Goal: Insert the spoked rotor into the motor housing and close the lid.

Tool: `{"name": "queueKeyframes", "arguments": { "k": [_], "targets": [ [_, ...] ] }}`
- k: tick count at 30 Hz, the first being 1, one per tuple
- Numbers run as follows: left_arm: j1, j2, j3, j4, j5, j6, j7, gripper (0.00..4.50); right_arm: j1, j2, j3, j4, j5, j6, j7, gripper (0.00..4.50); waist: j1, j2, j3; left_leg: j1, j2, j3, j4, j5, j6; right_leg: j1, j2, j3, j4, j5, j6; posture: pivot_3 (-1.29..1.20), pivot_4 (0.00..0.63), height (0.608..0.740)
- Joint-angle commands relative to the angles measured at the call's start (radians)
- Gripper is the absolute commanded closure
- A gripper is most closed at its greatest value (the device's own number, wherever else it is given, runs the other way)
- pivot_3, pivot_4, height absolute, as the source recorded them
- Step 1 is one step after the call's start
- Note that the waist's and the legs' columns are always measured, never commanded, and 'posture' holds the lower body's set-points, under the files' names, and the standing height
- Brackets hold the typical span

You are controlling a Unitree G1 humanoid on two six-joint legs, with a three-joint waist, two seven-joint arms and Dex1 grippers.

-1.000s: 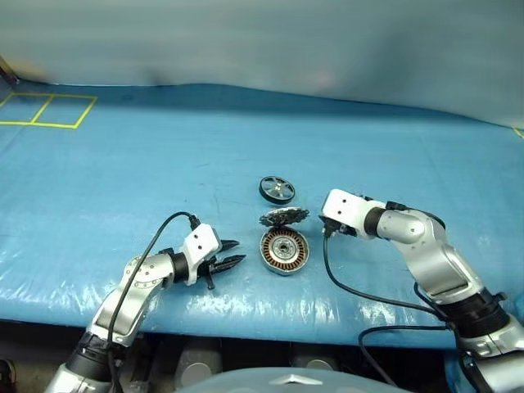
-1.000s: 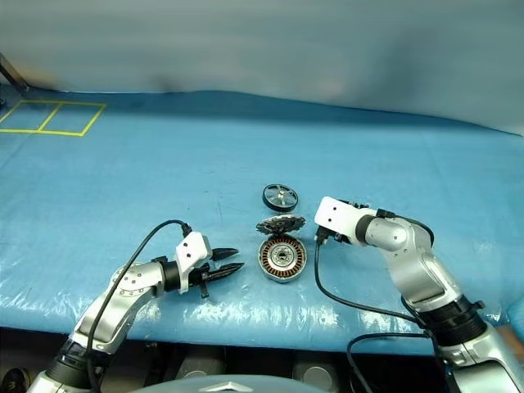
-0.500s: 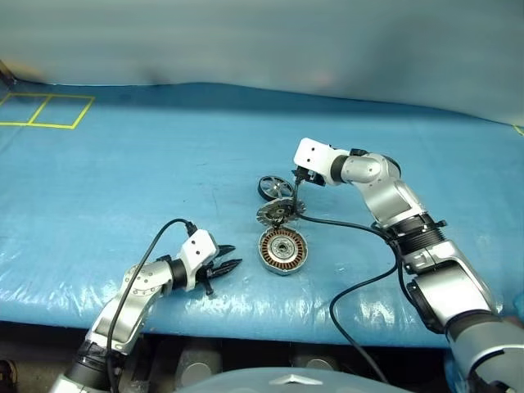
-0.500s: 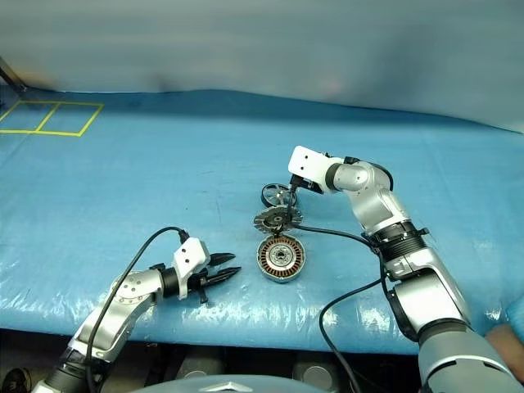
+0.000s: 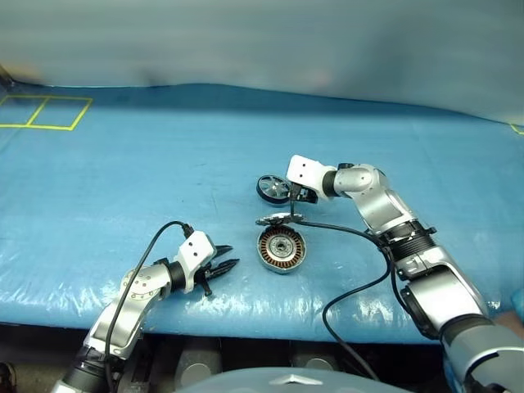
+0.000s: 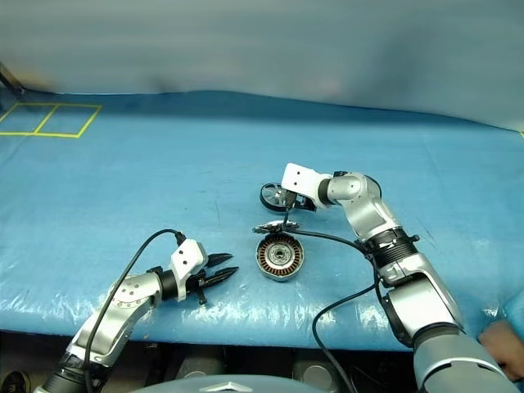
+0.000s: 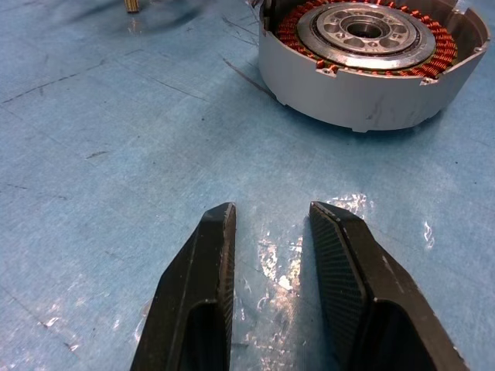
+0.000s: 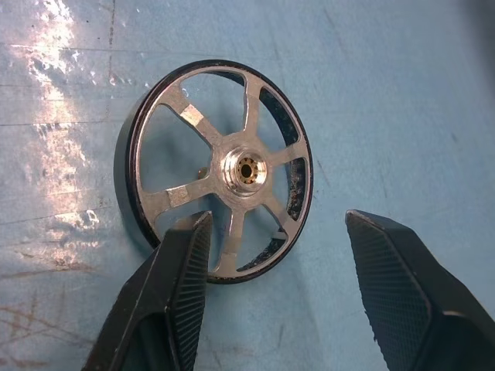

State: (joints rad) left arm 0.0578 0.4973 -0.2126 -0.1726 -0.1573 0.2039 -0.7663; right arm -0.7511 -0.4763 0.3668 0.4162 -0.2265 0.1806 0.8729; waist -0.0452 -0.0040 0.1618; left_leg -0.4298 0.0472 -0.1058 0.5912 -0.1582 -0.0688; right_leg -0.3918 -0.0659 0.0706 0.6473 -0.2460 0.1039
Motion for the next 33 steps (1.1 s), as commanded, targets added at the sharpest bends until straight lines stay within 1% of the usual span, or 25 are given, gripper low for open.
{"name": "queueKeyframes", "arguments": {
  "k": [1, 9, 11, 13, 19, 26, 28, 30, 33],
  "targets": [
    [-0.010, 0.001, 0.000, -0.025, 0.002, -0.017, -0.006, 2.90, 0.007, -0.003, -0.010, -0.024, 0.003, 0.009, 0.008, 1.61, 0.000, 0.000, 0.000, 0.000, 0.000, 0.000, 0.000, 0.000, 0.000, 0.000, 0.000, 0.000, 0.000, 0.000, 0.000, 0.00, 0.150, 0.740],
    [-0.004, 0.001, 0.001, -0.022, 0.004, -0.020, -0.003, 2.90, 0.015, 0.001, -0.001, -0.018, -0.003, 0.030, 0.023, 1.61, 0.000, 0.000, 0.000, 0.000, 0.000, 0.000, 0.000, 0.000, 0.000, 0.000, 0.000, 0.000, 0.000, 0.000, 0.000, 0.00, 0.150, 0.740],
    [0.001, 0.000, 0.002, -0.022, 0.004, -0.021, 0.000, 2.90, 0.022, -0.001, 0.001, -0.021, -0.006, 0.034, 0.029, 1.97, 0.000, 0.000, 0.000, 0.000, 0.000, 0.000, 0.000, 0.000, 0.000, 0.000, 0.000, 0.000, 0.000, 0.000, 0.000, 0.00, 0.150, 0.740],
    [0.002, 0.000, 0.002, -0.020, 0.004, -0.022, 0.001, 2.90, 0.025, -0.001, 0.002, -0.024, -0.006, 0.038, 0.034, 2.47, 0.000, 0.000, 0.000, 0.000, 0.000, 0.000, 0.000, 0.000, 0.000, 0.000, 0.000, 0.000, 0.000, 0.000, 0.000, 0.00, 0.150, 0.740],
    [-0.003, -0.005, 0.002, -0.012, 0.006, -0.026, 0.005, 2.90, 0.036, 0.000, 0.007, -0.033, -0.005, 0.046, 0.046, 4.46, 0.000, 0.000, 0.000, 0.000, 0.000, 0.000, 0.000, 0.000, 0.000, 0.000, 0.000, 0.000, 0.000, 0.000, 0.000, 0.00, 0.150, 0.740],
    [0.001, -0.005, 0.004, -0.007, 0.006, -0.030, 0.007, 2.90, 0.042, 0.002, 0.010, -0.036, -0.007, 0.046, 0.043, 4.49, 0.000, 0.000, 0.000, 0.000, 0.000, 0.000, 0.000, 0.000, 0.000, 0.000, 0.000, 0.000, 0.000, 0.000, 0.000, 0.00, 0.150, 0.740],
    [0.003, -0.004, 0.005, -0.006, 0.007, -0.032, 0.007, 2.90, 0.040, -0.002, -0.006, -0.050, -0.018, 0.050, 0.001, 4.49, 0.000, 0.000, 0.000, 0.000, 0.000, 0.000, 0.000, 0.000, 0.000, 0.000, 0.000, 0.000, 0.000, 0.000, 0.000, 0.00, 0.150, 0.740],
    [0.006, -0.005, 0.005, -0.005, 0.006, -0.034, 0.008, 2.90, 0.050, -0.018, -0.042, -0.107, -0.033, 0.067, -0.061, 4.49, 0.001, 0.000, 0.000, 0.000, 0.000, 0.000, 0.000, 0.000, 0.000, 0.000, 0.000, 0.000, 0.000, 0.000, 0.000, 0.00, 0.150, 0.740],
    [0.008, -0.008, 0.004, -0.004, 0.004, -0.037, 0.009, 2.90, 0.101, -0.045, -0.097, -0.240, -0.033, 0.114, -0.112, 4.49, 0.007, 0.001, 0.000, -0.001, 0.000, 0.000, 0.000, 0.000, 0.000, -0.001, 0.000, 0.000, 0.000, 0.000, 0.001, 0.00, 0.150, 0.740]
  ]
}}
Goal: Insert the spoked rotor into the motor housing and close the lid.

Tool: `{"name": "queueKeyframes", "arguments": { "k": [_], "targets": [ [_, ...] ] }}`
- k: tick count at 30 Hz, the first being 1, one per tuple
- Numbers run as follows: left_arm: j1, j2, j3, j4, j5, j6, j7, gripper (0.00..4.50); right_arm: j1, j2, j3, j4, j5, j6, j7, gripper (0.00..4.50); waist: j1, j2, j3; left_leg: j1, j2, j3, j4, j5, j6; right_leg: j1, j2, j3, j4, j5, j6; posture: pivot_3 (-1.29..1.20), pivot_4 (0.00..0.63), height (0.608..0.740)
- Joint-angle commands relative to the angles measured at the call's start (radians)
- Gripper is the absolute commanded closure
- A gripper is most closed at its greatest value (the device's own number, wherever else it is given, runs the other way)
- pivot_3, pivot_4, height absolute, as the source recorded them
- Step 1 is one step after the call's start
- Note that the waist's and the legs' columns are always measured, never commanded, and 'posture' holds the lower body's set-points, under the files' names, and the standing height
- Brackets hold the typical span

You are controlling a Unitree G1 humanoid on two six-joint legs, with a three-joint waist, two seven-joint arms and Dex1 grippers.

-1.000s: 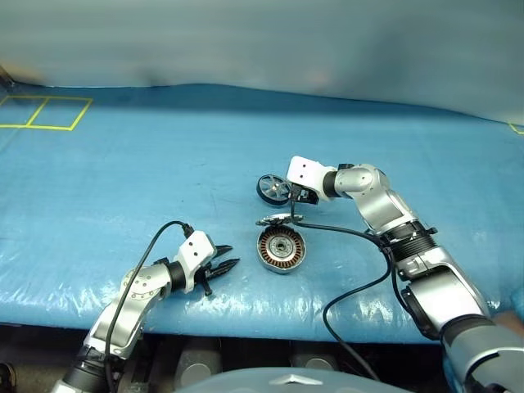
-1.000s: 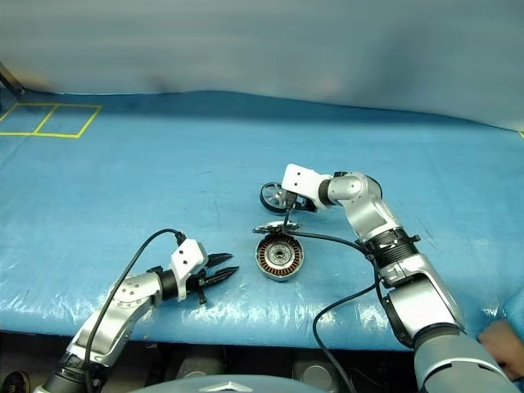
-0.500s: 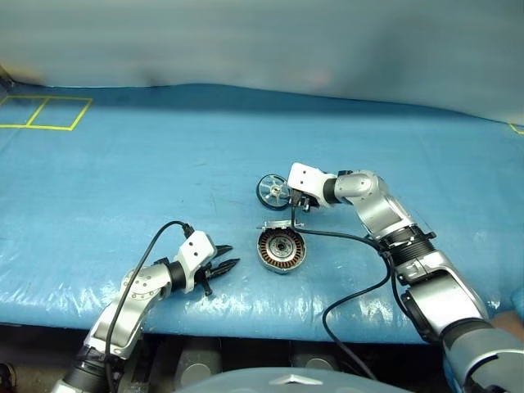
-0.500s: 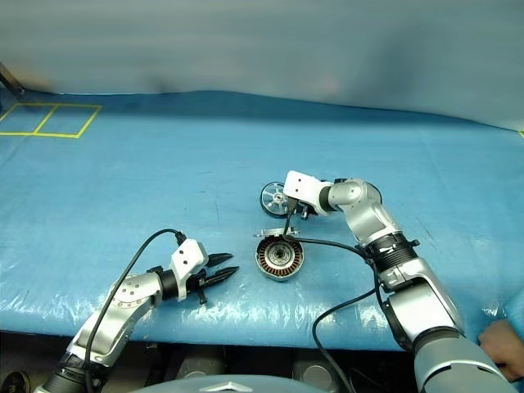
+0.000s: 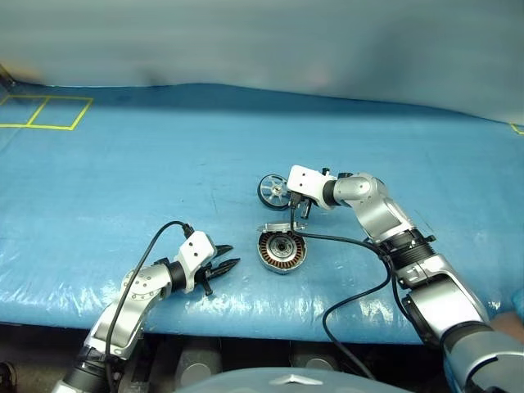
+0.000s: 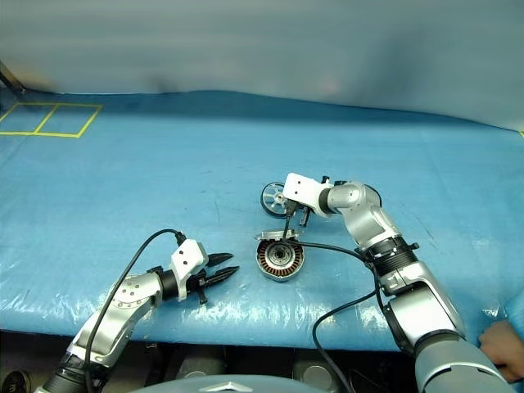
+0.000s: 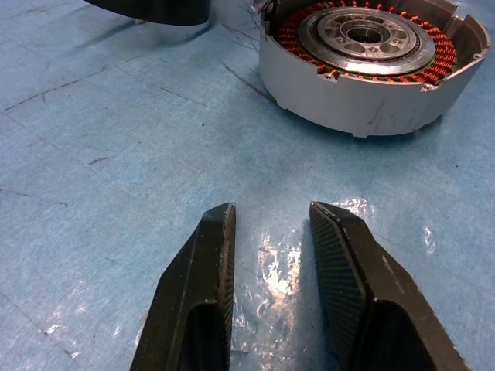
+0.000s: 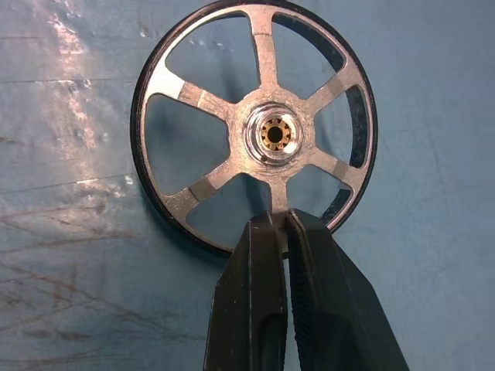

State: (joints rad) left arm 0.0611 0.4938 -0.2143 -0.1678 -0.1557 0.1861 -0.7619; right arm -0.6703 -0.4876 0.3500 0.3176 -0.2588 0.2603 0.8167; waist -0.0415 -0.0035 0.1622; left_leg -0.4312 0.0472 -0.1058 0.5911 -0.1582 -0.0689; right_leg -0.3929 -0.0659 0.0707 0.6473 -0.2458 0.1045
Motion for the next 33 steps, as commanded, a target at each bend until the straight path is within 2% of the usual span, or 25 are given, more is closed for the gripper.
{"name": "queueKeyframes", "arguments": {
  "k": [1, 6, 13, 16, 19, 23, 25, 29, 33],
  "targets": [
    [0.006, -0.004, 0.006, -0.008, 0.002, -0.020, 0.003, 2.90, 0.045, -0.042, -0.099, -0.190, 0.001, 0.057, -0.069, 4.49, 0.006, 0.000, 0.000, 0.000, 0.000, 0.000, 0.000, 0.000, 0.000, 0.000, 0.000, 0.000, 0.000, 0.000, 0.000, 0.00, 0.150, 0.740],
    [-0.012, -0.002, 0.002, 0.014, -0.003, -0.025, -0.016, 2.90, 0.205, -0.096, -0.222, -0.456, -0.001, 0.190, -0.131, 4.49, 0.008, 0.000, 0.000, 0.000, 0.000, 0.000, 0.000, 0.000, 0.000, 0.000, 0.000, 0.000, 0.000, -0.001, -0.001, 0.00, 0.150, 0.740],
    [-0.058, -0.003, -0.002, 0.061, -0.011, -0.037, -0.058, 2.90, 0.506, -0.230, -0.368, -0.804, -0.004, 0.369, -0.099, 4.49, 0.011, 0.001, 0.000, 0.000, 0.000, 0.000, 0.002, 0.000, 0.000, 0.001, 0.000, 0.000, -0.001, -0.003, -0.004, 0.00, 0.150, 0.740],
    [-0.089, -0.009, -0.006, 0.101, -0.011, -0.047, -0.080, 2.90, 0.671, -0.275, -0.481, -0.938, -0.021, 0.452, -0.091, 4.49, 0.012, 0.001, 0.000, 0.001, 0.000, 0.001, 0.003, 0.000, 0.000, 0.001, 0.000, 0.001, 0.000, -0.003, -0.004, 0.00, 0.150, 0.740],
    [-0.120, -0.013, -0.011, 0.138, -0.009, -0.056, -0.101, 2.90, 0.826, -0.303, -0.565, -1.062, -0.005, 0.506, -0.052, 4.49, 0.021, 0.001, -0.001, 0.000, 0.000, 0.001, 0.003, 0.000, 0.000, 0.001, 0.000, 0.001, -0.001, -0.003, -0.004, 0.00, 0.150, 0.740],
    [-0.148, -0.013, -0.012, 0.175, -0.004, -0.073, -0.122, 2.90, 1.012, -0.311, -0.637, -1.187, 0.115, 0.487, 0.072, 4.49, 0.013, 0.000, -0.001, 0.001, 0.000, 0.001, 0.004, 0.000, 0.000, 0.002, 0.000, 0.001, -0.001, -0.003, -0.004, 0.00, 0.150, 0.740],
    [-0.152, -0.013, -0.012, 0.183, -0.003, -0.077, -0.128, 2.90, 1.045, -0.286, -0.656, -1.218, 0.189, 0.475, 0.106, 4.49, 0.013, 0.000, -0.001, 0.001, 0.000, 0.001, 0.004, 0.000, 0.000, 0.002, 0.000, 0.001, -0.001, -0.003, -0.004, 0.00, 0.150, 0.740],
    [-0.155, -0.016, -0.018, 0.182, -0.002, -0.081, -0.136, 2.90, 0.999, -0.209, -0.638, -1.227, 0.350, 0.464, 0.123, 4.49, 0.006, -0.001, -0.001, 0.001, 0.000, 0.001, 0.006, 0.000, 0.000, 0.003, -0.001, 0.001, -0.001, -0.003, -0.004, 0.00, 0.150, 0.740],
    [-0.154, -0.018, -0.017, 0.179, -0.001, -0.083, -0.141, 2.90, 0.972, -0.193, -0.608, -1.207, 0.418, 0.454, 0.110, 4.49, 0.010, -0.002, -0.001, 0.001, 0.000, 0.001, 0.007, 0.000, 0.000, 0.003, -0.001, 0.001, -0.001, -0.003, -0.004, 0.00, 0.150, 0.740]
  ]
}}
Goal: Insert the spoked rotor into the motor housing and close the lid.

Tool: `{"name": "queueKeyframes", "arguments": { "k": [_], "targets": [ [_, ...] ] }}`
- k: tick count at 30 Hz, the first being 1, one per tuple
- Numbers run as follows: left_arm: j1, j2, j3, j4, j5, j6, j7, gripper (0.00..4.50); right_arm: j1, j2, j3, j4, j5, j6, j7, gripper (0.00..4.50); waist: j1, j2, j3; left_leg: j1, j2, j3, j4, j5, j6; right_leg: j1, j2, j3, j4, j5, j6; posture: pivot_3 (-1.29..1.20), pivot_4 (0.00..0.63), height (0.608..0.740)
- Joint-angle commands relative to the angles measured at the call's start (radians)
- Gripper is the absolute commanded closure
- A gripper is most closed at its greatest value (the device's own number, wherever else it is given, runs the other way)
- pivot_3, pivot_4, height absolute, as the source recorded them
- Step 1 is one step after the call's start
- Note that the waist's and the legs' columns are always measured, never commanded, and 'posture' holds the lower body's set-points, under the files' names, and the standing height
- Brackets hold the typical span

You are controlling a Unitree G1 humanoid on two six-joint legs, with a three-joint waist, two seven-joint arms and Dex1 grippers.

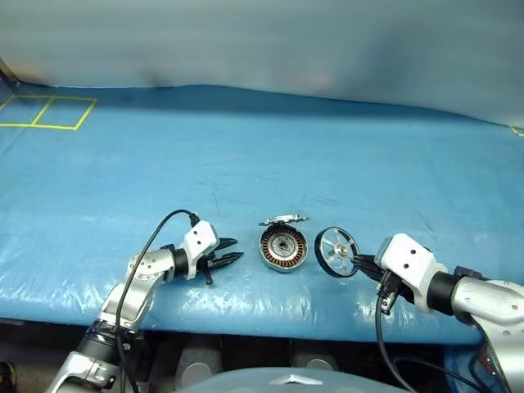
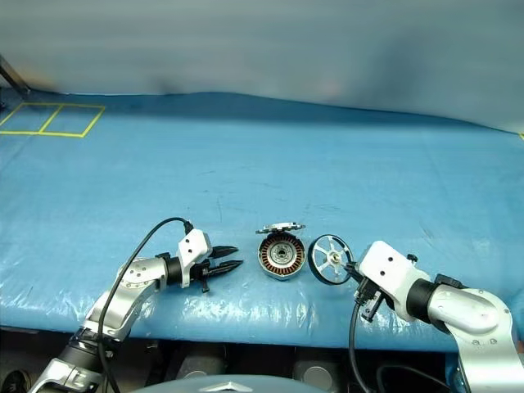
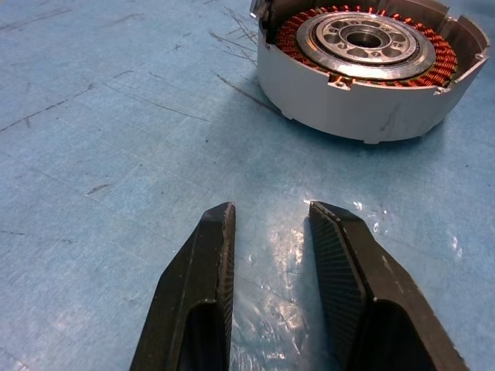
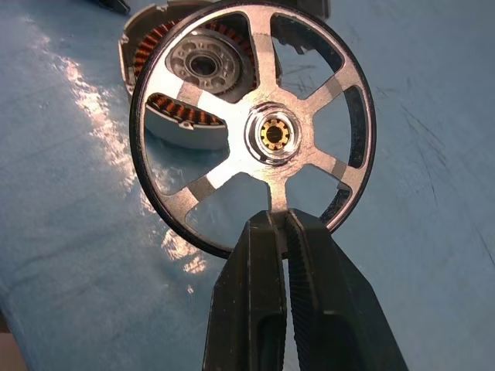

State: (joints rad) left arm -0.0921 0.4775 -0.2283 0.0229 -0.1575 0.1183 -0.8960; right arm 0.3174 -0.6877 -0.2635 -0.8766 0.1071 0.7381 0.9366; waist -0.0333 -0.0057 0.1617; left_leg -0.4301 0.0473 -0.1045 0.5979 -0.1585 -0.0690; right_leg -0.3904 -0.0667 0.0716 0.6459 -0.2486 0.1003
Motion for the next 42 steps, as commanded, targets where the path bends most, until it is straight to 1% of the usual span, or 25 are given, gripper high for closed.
{"name": "queueKeyframes", "arguments": {
  "k": [1, 5, 12, 25, 32, 42],
  "targets": [
    [0.001, -0.002, -0.006, -0.012, 0.001, -0.016, -0.010, 2.90, -0.030, 0.014, 0.026, 0.001, 0.066, -0.028, -0.018, 4.49, 0.004, -0.001, 0.000, 0.000, 0.000, 0.000, 0.000, 0.000, 0.000, 0.000, 0.000, 0.000, 0.000, 0.000, 0.000, 0.00, 0.150, 0.740],
    [0.010, -0.001, -0.013, -0.019, -0.009, -0.041, -0.040, 2.90, -0.107, 0.046, 0.130, 0.082, 0.097, -0.054, -0.050, 4.49, 0.005, 0.000, 0.000, 0.000, 0.000, 0.000, -0.002, 0.000, 0.000, 0.000, 0.000, 0.000, 0.000, 0.000, 0.000, 0.00, 0.150, 0.740],
    [0.005, -0.007, -0.010, -0.010, -0.012, -0.107, -0.072, 2.90, -0.180, 0.057, 0.205, 0.149, 0.134, -0.086, -0.088, 4.49, 0.009, 0.000, 0.000, -0.001, 0.000, 0.000, -0.003, 0.000, 0.000, -0.001, 0.000, 0.000, 0.000, 0.000, 0.000, 0.00, 0.150, 0.740],
    [-0.014, -0.021, -0.034, 0.020, 0.004, -0.138, -0.081, 2.90, -0.243, 0.047, 0.262, 0.227, 0.134, -0.126, -0.152, 4.49, 0.008, 0.000, 0.000, -0.001, 0.000, 0.000, -0.003, 0.000, 0.000, -0.001, 0.000, 0.000, 0.000, 0.000, 0.000, 0.00, 0.150, 0.740],
    [-0.019, -0.024, -0.041, 0.031, 0.011, -0.152, -0.078, 2.90, -0.243, 0.016, 0.293, 0.249, 0.123, -0.132, -0.160, 4.49, 0.008, 0.000, 0.000, -0.001, 0.000, 0.000, -0.003, 0.000, 0.000, 0.000, 0.000, 0.000, 0.000, 0.000, 0.000, 0.00, 0.150, 0.740],
    [-0.021, -0.028, -0.040, 0.040, 0.020, -0.157, -0.075, 2.90, -0.250, 0.016, 0.331, 0.288, 0.124, -0.151, -0.173, 4.49, 0.008, 0.000, 0.000, -0.001, 0.000, 0.000, -0.003, 0.000, 0.000, 0.000, 0.000, 0.000, 0.000, 0.000, 0.000, 0.00, 0.150, 0.740]
  ]
}}
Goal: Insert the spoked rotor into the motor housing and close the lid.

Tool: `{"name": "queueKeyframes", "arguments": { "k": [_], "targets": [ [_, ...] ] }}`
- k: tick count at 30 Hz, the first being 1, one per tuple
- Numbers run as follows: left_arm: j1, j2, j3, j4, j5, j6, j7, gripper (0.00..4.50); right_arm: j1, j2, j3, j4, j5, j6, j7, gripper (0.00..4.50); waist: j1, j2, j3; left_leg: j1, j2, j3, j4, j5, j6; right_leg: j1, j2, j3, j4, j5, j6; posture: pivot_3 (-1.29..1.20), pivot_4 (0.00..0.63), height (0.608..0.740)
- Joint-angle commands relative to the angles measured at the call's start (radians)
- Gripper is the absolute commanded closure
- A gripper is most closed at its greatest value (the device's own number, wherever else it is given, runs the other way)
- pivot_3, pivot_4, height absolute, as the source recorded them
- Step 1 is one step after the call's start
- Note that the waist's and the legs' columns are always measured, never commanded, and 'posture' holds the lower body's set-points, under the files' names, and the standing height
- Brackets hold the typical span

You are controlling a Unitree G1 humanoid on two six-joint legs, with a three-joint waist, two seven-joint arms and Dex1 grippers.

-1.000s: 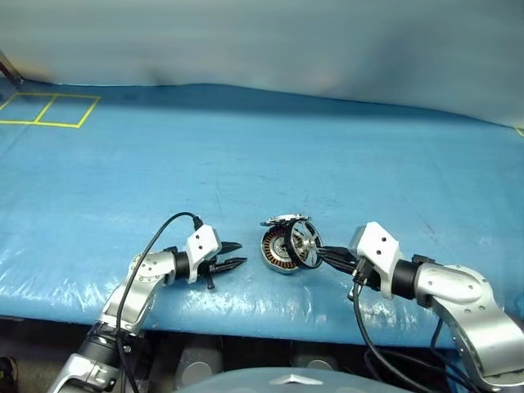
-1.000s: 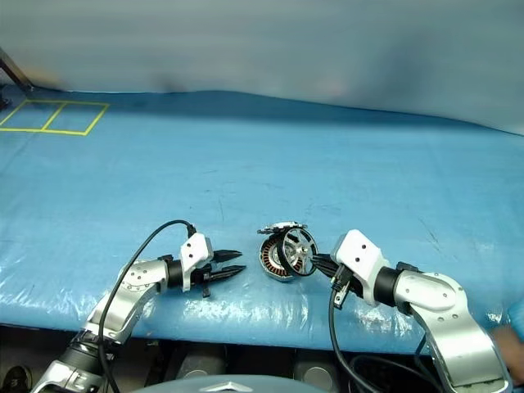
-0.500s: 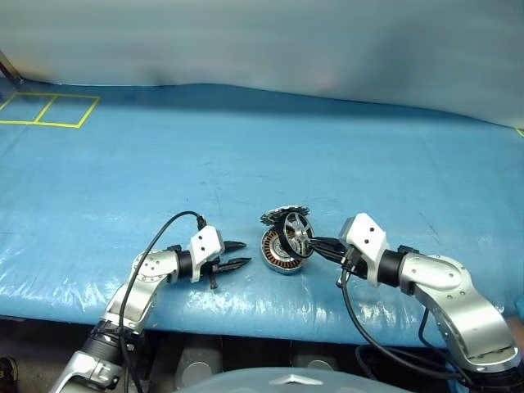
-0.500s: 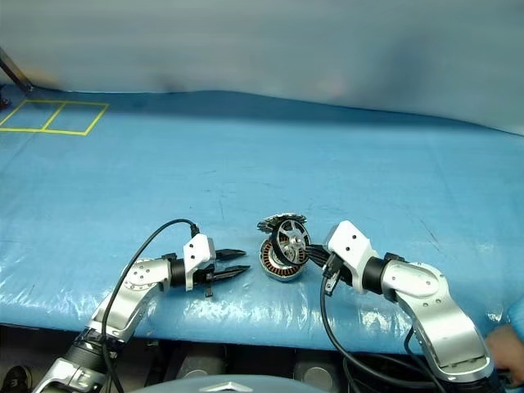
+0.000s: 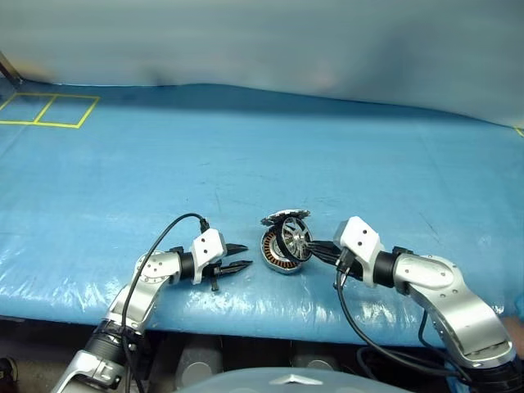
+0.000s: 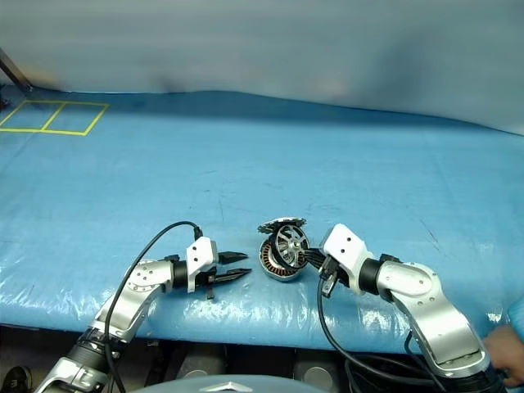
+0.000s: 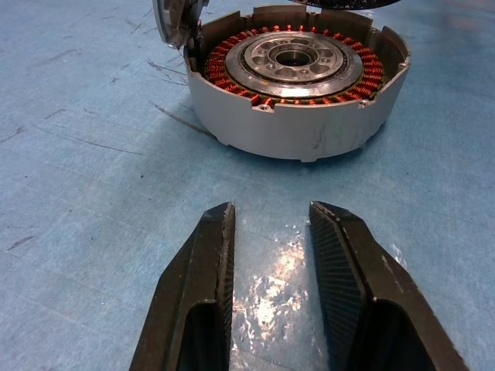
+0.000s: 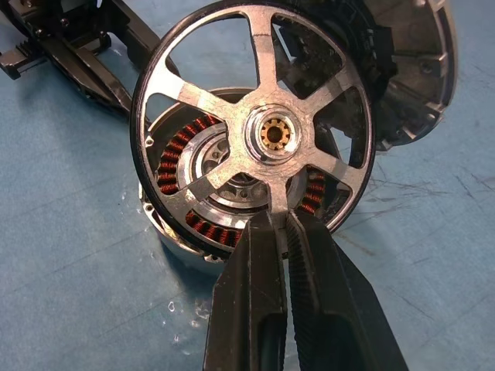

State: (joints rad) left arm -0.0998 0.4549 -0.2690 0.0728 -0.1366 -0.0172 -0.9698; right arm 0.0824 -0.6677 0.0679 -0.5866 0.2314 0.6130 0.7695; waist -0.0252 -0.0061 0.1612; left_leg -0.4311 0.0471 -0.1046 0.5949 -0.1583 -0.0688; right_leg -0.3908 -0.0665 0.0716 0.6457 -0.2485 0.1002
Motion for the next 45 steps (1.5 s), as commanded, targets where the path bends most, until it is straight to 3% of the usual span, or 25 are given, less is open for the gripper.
{"name": "queueKeyframes", "arguments": {
  "k": [1, 13, 20, 30, 33, 37, 45],
  "targets": [
    [-0.013, -0.005, 0.001, -0.009, 0.000, -0.021, -0.001, 2.90, -0.015, -0.004, 0.002, 0.001, -0.001, -0.027, -0.007, 4.49, 0.000, 0.000, 0.000, 0.000, 0.000, 0.000, 0.000, 0.000, 0.000, 0.000, 0.000, 0.000, 0.000, 0.000, 0.000, 0.00, 0.150, 0.740],
    [-0.011, -0.002, 0.005, -0.008, 0.004, -0.022, 0.009, 2.90, -0.017, -0.034, 0.030, 0.026, -0.021, -0.047, -0.008, 4.49, 0.000, 0.000, 0.000, 0.000, 0.000, 0.000, 0.000, 0.000, 0.000, 0.000, 0.000, 0.000, 0.000, 0.000, 0.000, 0.00, 0.150, 0.740],
    [-0.012, -0.002, 0.005, -0.006, 0.005, -0.021, 0.008, 2.90, -0.017, -0.027, 0.020, 0.014, -0.008, -0.066, -0.011, 2.44, 0.001, 0.000, 0.000, 0.000, 0.000, 0.000, 0.000, 0.000, 0.000, 0.000, 0.000, 0.000, 0.000, 0.000, 0.000, 0.00, 0.150, 0.740],
    [-0.014, -0.005, 0.006, 0.000, 0.006, -0.026, 0.011, 2.90, -0.034, 0.021, 0.009, 0.009, 0.087, -0.048, -0.005, 2.44, -0.001, 0.000, 0.000, 0.000, 0.000, 0.000, 0.000, 0.000, 0.000, 0.000, 0.000, 0.000, 0.000, 0.000, 0.000, 0.00, 0.150, 0.740],
    [-0.013, -0.005, 0.008, 0.001, 0.011, -0.033, 0.019, 2.90, -0.061, 0.071, 0.042, 0.053, 0.090, -0.042, -0.031, 3.06, -0.003, 0.000, 0.000, 0.000, 0.000, 0.000, 0.000, 0.000, 0.000, 0.000, 0.000, 0.000, 0.000, 0.000, 0.000, 0.00, 0.150, 0.740],
    [-0.012, -0.004, 0.009, 0.003, 0.012, -0.034, 0.022, 2.90, -0.111, 0.121, 0.090, 0.120, 0.058, -0.053, -0.050, 4.39, -0.005, 0.000, 0.000, 0.001, 0.000, 0.000, 0.000, 0.000, 0.000, 0.000, 0.000, 0.000, 0.001, 0.000, 0.000, 0.00, 0.150, 0.740],
    [-0.001, 0.005, 0.015, -0.011, 0.011, -0.030, 0.032, 2.90, -0.161, 0.151, 0.148, 0.218, 0.019, -0.081, -0.050, 4.47, -0.005, 0.000, 0.000, 0.000, 0.000, 0.000, 0.000, 0.000, 0.000, 0.000, 0.000, 0.000, 0.001, 0.000, 0.000, 0.00, 0.150, 0.740]
  ]
}}
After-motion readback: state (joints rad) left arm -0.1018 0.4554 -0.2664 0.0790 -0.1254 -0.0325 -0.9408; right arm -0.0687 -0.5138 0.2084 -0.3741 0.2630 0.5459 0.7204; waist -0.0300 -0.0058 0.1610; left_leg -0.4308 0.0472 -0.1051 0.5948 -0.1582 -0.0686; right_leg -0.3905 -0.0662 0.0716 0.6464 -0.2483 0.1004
